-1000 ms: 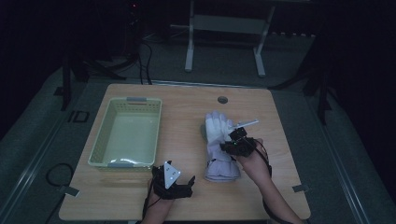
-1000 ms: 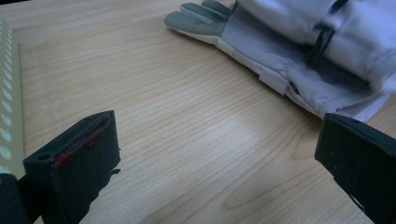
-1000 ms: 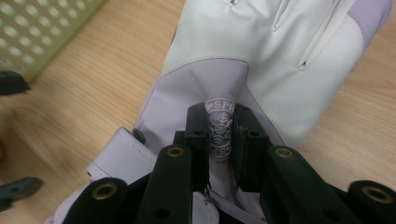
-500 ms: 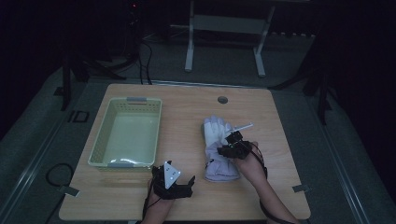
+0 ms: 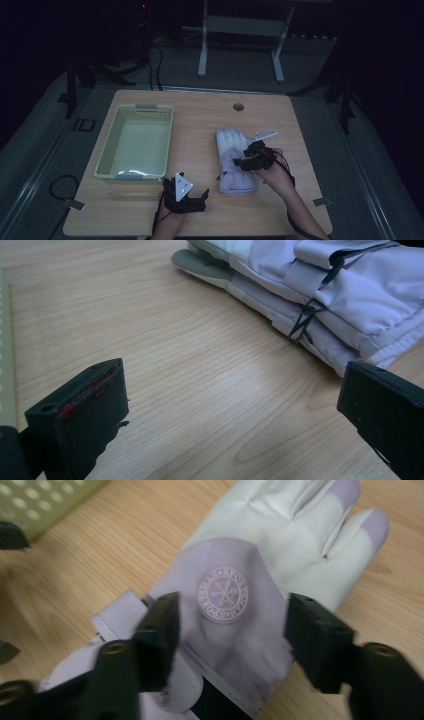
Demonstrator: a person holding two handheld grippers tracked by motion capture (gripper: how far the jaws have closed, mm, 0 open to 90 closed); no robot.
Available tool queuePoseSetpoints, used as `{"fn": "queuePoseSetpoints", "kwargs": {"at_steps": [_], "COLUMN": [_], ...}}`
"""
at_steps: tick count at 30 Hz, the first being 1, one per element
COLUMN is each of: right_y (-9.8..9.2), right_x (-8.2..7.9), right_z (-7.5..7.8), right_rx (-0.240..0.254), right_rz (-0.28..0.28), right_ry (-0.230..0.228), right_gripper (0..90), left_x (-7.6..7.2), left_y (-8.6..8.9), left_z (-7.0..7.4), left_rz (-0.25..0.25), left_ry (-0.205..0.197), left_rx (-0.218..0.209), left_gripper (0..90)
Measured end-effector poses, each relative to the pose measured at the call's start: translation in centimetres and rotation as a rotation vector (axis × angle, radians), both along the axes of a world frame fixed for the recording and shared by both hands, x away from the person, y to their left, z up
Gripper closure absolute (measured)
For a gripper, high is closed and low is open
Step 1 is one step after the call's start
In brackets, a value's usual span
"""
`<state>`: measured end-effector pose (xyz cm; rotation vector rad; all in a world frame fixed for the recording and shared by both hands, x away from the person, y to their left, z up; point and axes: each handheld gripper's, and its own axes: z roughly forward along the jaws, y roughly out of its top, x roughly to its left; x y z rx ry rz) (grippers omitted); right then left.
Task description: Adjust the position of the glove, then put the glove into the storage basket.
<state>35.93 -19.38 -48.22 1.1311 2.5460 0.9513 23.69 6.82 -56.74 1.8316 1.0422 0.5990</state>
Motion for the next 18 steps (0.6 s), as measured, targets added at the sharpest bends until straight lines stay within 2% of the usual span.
{"fn": "queuePoseSetpoints", "kwargs": {"at_steps": [1,2,4,5,6,7,8,9,11,12,13,14,15,16,18], "right_y": [-0.1,-0.5,-0.8,-1.0,-1.0,-1.1,-1.5,-1.7,-2.3,-2.6,-2.8,-2.8,-3.1,-3.7,-4.2], "right_x": [0.0,-0.1,-0.3,-0.3,-0.3,-0.4,-0.5,-0.5,-0.4,-0.3,-0.3,-0.3,-0.4,-0.5,-0.6], "right_z": [0.1,0.2,0.3,0.3,0.3,0.3,0.4,0.4,0.3,0.2,0.2,0.2,0.1,0.1,0.1], "right_rx": [0.011,0.023,0.023,0.048,0.048,0.072,0.115,0.123,0.17,0.172,0.168,0.168,0.163,0.141,0.143], "right_rz": [0.001,0.016,0.033,0.034,0.034,0.046,0.06,0.069,0.09,0.1,0.103,0.103,0.098,0.087,0.082], "right_ry": [-0.002,-0.008,-0.02,-0.016,-0.016,-0.007,-0.028,-0.029,-0.043,-0.048,-0.074,-0.074,-0.099,-0.113,-0.09], "right_gripper": [32.1,19.1,16.5,15.1,15.1,15.4,15.4,15.6,20.8,19.3,17.8,17.8,17.6,16.4,14.0], "left_x": [0.0,0.0,0.0,0.0,0.0,0.0,0.0,0.0,-0.1,-0.1,-0.1,-0.1,-0.1,0.0,0.1], "left_y": [0.0,0.0,-0.1,-0.2,-0.2,-0.1,-0.1,-0.1,-0.1,0.0,0.0,0.0,0.1,0.1,0.0], "left_z": [0.0,0.0,0.0,0.0,0.0,0.0,0.0,0.0,0.0,0.0,0.0,0.0,0.0,0.0,0.0], "left_rz": [-0.016,-0.022,-0.025,-0.031,-0.031,-0.038,-0.045,-0.054,-0.077,-0.089,-0.101,-0.101,-0.119,-0.13,-0.146], "left_ry": [0.001,0.0,0.003,0.005,0.005,0.003,0.003,0.003,-0.003,-0.005,-0.004,-0.004,-0.006,-0.005,0.001], "left_rx": [-0.002,0.001,0.008,0.009,0.009,0.008,0.006,0.004,-0.003,-0.005,-0.006,-0.006,-0.017,-0.014,0.006], "left_gripper": [0.0,0.0,0.0,0.0,0.0,0.0,0.0,0.0,0.0,0.0,0.0,0.0,0.0,0.0,0.0]}}
